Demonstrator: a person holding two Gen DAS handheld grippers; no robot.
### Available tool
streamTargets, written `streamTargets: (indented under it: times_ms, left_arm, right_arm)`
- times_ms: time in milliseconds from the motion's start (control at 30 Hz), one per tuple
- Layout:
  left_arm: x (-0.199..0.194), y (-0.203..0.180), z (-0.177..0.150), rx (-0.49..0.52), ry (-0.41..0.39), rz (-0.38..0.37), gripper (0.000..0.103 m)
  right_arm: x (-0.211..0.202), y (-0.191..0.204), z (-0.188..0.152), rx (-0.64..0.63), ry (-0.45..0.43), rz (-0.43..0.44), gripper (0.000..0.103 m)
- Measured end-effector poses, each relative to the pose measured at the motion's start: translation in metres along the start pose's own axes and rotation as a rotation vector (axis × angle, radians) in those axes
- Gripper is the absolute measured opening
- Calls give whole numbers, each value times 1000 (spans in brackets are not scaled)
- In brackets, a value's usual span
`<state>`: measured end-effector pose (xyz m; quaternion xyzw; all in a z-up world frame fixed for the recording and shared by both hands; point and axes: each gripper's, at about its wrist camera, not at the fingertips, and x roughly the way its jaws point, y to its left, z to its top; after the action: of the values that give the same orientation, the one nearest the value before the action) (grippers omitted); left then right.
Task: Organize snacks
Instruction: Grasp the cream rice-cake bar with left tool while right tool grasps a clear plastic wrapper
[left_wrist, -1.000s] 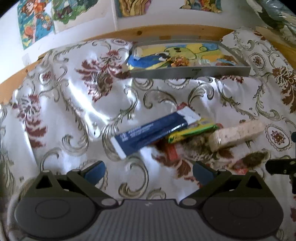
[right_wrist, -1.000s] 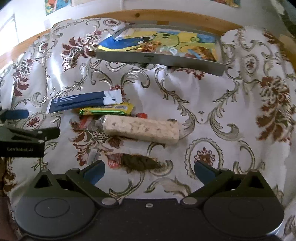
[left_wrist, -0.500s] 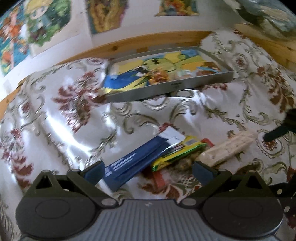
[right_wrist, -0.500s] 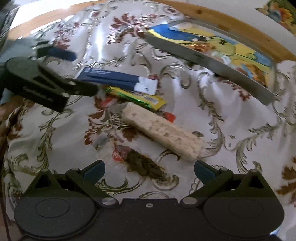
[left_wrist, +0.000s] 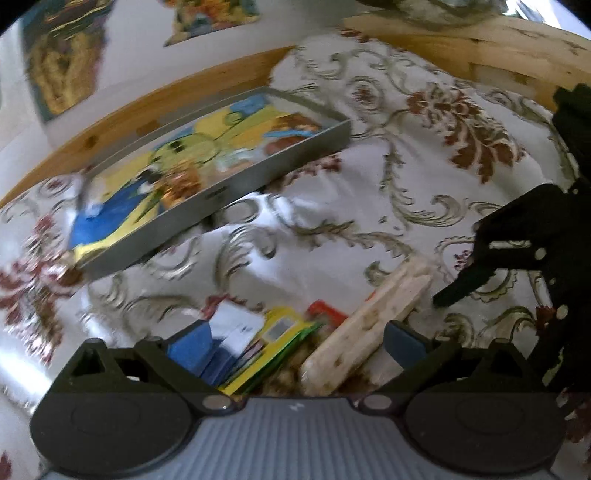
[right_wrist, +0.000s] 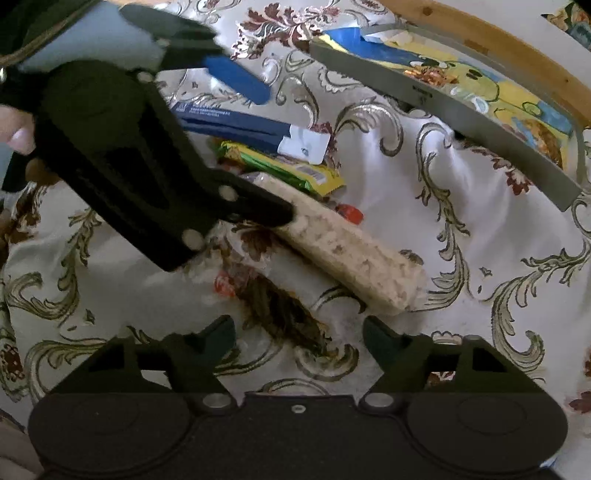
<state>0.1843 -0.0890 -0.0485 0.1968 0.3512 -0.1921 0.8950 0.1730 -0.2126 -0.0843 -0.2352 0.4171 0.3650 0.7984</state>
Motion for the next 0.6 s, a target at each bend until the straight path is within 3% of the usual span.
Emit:
streamTargets:
  times_ms: [233, 600]
  left_arm:
    - [17, -6, 9, 66, 26, -95, 89]
    - [37, -19, 16, 164, 123, -203, 61]
  right_arm:
    - [3, 7, -1, -58, -6, -11, 71]
    - [5, 9, -2, -69, -12, -12, 71]
